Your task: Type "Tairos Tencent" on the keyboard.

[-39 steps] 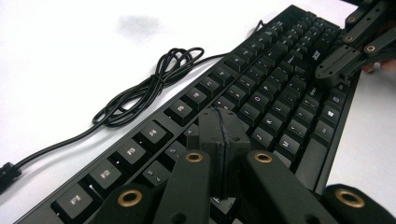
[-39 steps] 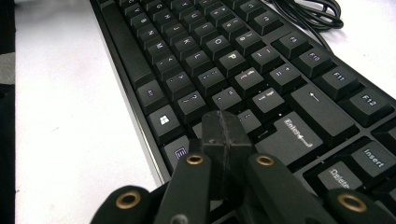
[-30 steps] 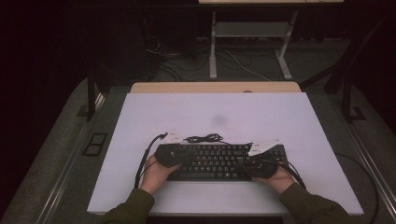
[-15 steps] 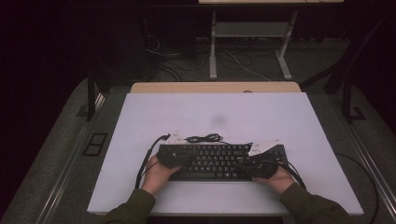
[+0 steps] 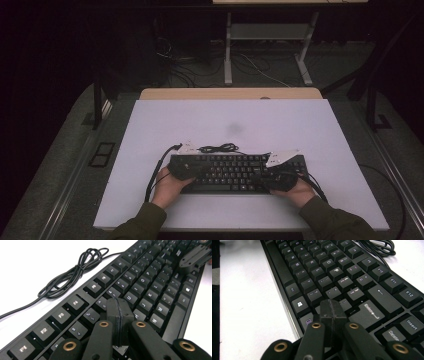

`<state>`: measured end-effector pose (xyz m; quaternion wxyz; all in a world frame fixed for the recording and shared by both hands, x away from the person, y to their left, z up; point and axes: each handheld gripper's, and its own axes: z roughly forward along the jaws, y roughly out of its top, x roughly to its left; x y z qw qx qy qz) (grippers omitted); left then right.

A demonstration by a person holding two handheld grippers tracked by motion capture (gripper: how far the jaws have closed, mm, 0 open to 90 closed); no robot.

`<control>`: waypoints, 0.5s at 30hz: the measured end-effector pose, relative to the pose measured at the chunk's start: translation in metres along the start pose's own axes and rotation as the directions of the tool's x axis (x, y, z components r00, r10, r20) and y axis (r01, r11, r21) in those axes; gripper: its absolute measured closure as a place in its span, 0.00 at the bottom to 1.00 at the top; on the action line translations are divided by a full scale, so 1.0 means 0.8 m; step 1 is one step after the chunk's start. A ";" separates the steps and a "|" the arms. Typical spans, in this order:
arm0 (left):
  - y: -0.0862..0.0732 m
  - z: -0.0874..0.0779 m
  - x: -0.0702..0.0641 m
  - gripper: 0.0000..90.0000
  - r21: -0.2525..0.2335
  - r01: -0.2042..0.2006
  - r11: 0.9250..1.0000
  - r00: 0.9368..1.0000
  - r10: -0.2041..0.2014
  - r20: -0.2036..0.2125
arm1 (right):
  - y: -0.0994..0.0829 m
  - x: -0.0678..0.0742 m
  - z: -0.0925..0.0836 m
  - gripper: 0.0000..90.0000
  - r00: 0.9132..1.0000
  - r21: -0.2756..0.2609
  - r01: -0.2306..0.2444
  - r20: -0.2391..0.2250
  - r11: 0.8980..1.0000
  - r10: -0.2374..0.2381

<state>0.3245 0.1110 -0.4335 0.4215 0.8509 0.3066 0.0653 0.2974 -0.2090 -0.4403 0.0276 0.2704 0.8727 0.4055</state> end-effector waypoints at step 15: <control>-0.005 -0.020 0.003 0.79 -0.041 0.023 0.999 1.000 -0.023 -0.006 | 0.000 0.000 0.000 0.99 1.000 0.000 0.004 0.003 1.000 -0.004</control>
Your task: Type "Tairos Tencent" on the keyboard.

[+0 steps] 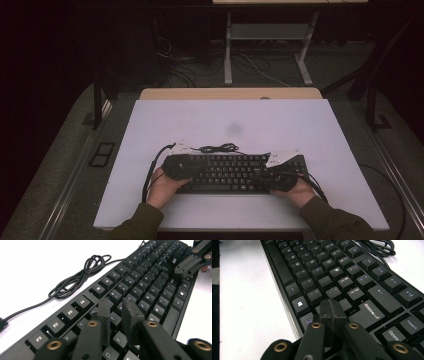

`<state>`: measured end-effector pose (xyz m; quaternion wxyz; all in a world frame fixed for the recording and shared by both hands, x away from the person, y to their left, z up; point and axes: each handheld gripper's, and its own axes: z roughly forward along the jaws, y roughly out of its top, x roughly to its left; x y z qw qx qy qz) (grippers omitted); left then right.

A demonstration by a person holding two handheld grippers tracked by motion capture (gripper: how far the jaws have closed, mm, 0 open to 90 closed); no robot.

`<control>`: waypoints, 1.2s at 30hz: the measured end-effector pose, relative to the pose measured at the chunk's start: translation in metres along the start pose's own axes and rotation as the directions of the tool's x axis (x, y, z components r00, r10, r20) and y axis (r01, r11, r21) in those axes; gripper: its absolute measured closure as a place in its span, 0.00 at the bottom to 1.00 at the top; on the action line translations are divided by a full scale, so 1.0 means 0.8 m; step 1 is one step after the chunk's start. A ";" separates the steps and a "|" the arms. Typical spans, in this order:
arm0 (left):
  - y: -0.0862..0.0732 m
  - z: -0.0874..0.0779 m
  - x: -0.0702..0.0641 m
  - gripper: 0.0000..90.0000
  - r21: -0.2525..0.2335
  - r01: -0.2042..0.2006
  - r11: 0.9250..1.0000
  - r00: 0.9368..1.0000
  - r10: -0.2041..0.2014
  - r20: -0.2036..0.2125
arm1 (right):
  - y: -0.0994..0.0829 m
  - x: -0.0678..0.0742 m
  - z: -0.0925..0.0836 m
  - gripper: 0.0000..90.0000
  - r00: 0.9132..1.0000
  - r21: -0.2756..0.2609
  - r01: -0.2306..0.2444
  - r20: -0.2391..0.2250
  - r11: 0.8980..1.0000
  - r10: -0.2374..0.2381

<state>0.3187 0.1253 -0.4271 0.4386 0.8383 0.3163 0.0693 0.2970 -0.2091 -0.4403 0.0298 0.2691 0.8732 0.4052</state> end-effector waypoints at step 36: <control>-0.022 -0.039 0.005 0.22 -0.078 0.002 0.997 0.999 -0.005 -0.036 | 0.002 -0.009 -0.024 0.56 0.995 -0.112 -0.068 0.061 0.991 0.075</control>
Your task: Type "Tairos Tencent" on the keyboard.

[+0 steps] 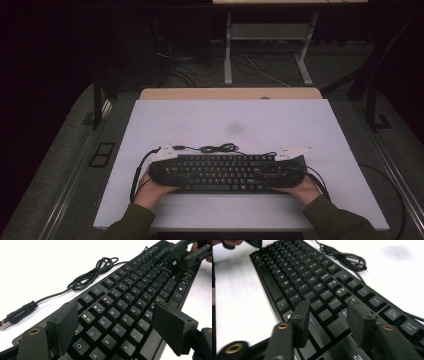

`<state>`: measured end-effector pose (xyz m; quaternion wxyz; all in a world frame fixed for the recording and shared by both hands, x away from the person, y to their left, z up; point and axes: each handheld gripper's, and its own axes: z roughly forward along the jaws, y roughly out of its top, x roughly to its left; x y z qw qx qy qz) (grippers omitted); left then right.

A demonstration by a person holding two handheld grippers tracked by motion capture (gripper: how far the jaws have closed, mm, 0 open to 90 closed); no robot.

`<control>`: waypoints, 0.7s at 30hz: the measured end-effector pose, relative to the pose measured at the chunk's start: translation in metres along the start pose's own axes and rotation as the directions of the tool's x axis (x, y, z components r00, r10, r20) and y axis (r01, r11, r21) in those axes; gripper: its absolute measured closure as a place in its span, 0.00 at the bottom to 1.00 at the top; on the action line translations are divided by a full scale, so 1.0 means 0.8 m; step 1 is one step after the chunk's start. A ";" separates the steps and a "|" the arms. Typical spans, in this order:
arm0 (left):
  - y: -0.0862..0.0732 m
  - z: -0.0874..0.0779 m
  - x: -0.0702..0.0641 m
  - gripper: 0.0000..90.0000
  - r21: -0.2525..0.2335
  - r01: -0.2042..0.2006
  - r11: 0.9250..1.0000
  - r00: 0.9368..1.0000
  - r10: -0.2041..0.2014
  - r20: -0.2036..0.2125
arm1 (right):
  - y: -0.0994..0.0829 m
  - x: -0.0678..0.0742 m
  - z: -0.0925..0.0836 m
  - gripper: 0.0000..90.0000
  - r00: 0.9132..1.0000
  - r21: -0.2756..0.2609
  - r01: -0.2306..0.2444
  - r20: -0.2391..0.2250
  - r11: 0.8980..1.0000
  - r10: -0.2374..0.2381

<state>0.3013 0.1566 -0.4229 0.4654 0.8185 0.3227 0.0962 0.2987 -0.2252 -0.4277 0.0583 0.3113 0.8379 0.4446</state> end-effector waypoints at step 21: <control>-0.018 -0.017 0.001 0.24 -0.024 0.017 1.000 1.000 -0.017 0.002 | -0.004 -0.012 -0.010 0.37 0.998 -0.034 -0.055 0.042 0.998 0.056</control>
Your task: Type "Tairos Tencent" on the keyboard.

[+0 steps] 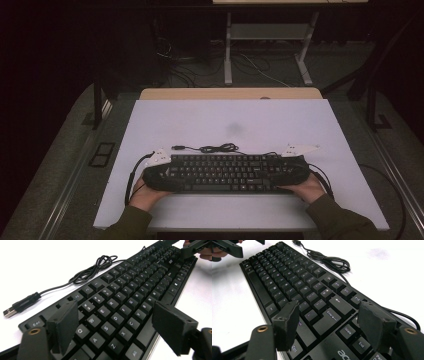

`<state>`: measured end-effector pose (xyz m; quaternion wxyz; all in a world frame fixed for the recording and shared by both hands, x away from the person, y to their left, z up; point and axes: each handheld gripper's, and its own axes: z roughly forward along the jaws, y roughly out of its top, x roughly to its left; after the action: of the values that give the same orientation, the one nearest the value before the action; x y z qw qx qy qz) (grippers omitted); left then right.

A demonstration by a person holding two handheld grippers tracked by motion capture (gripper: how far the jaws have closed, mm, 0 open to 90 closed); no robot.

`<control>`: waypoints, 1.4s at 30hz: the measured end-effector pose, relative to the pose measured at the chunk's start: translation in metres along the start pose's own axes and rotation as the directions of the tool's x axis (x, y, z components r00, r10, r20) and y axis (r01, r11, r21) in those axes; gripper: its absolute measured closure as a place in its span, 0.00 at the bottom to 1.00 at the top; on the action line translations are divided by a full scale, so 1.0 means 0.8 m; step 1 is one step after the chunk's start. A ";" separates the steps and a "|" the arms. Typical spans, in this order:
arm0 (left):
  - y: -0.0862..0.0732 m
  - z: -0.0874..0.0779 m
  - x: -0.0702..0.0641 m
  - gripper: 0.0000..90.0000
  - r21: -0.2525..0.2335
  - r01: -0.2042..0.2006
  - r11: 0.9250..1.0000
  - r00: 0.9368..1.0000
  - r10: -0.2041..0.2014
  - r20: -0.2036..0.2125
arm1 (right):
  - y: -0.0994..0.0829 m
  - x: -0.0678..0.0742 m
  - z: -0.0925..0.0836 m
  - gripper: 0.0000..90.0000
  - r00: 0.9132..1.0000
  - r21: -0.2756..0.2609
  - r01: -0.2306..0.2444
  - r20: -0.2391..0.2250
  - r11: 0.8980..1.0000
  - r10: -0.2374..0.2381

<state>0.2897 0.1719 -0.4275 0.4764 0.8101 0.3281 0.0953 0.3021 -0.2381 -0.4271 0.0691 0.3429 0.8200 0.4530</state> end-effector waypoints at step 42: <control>-0.006 -0.003 0.013 0.98 0.076 0.018 0.997 0.999 -0.015 -0.033 | -0.001 0.001 0.002 0.37 1.000 0.006 0.007 0.010 1.000 -0.008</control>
<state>0.2942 0.1819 -0.4319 0.4403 0.8234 0.3460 0.0920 0.3021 -0.2366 -0.4287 0.0741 0.3424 0.8222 0.4486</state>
